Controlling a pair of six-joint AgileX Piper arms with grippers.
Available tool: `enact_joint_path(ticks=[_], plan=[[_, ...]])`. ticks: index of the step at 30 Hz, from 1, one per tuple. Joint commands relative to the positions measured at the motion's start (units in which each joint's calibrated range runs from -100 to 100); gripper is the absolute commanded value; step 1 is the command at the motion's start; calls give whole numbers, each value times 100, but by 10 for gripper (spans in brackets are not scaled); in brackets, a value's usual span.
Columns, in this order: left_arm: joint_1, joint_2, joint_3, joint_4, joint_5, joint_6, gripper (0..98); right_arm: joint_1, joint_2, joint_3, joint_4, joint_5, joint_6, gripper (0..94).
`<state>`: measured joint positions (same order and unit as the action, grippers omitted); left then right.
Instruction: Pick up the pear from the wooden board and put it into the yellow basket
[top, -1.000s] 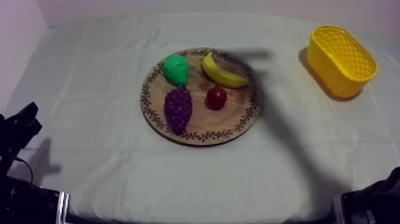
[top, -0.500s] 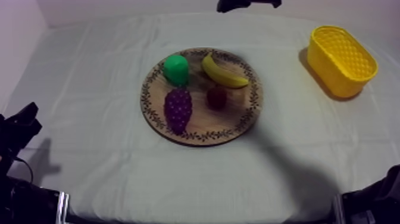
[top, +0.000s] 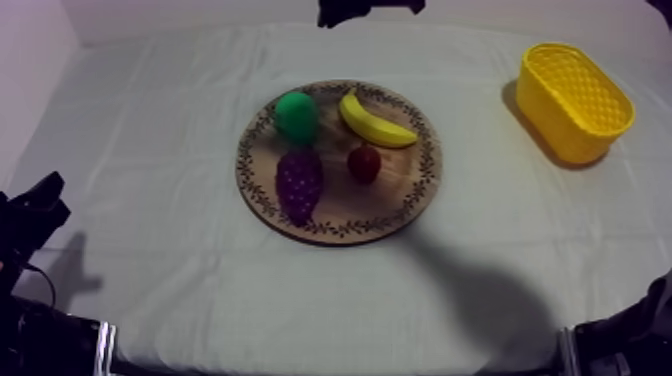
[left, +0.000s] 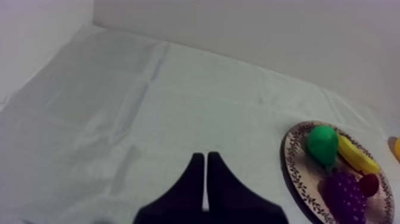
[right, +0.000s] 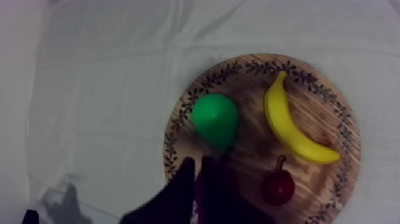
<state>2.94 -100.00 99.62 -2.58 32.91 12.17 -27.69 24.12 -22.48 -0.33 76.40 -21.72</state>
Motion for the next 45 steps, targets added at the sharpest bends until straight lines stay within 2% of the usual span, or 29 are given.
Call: enact_joint_path(ticks=[1, 3, 5, 7, 11, 13, 15, 22, 45], plan=[[-1, 0, 5, 2, -1, 2, 1, -3, 24, -4, 7, -12, -2, 45], [-1, 0, 5, 2, -1, 2, 1, -7, 53, -20, -1, 1, -12, 60], [-1, 0, 5, 2, -1, 2, 1, -11, 73, -13, -10, 15, -11, 120], [-1, 0, 5, 2, -1, 2, 1, -25, 80, 46, -19, -2, 1, 262], [-1, 0, 5, 2, -1, 2, 1, -40, 102, 157, -104, -2, 47, 670], [-1, 0, 5, 2, -1, 2, 1, -26, 135, 145, -177, 29, 88, 793], [-1, 0, 5, 2, -1, 2, 1, -21, 164, 129, -209, 45, 113, 856], [-1, 0, 5, 2, -1, 2, 1, -52, 289, -14, -219, 78, 159, 911], [-1, 0, 5, 2, -1, 2, 1, -81, 2352, -1187, -276, -73, 279, 917]])
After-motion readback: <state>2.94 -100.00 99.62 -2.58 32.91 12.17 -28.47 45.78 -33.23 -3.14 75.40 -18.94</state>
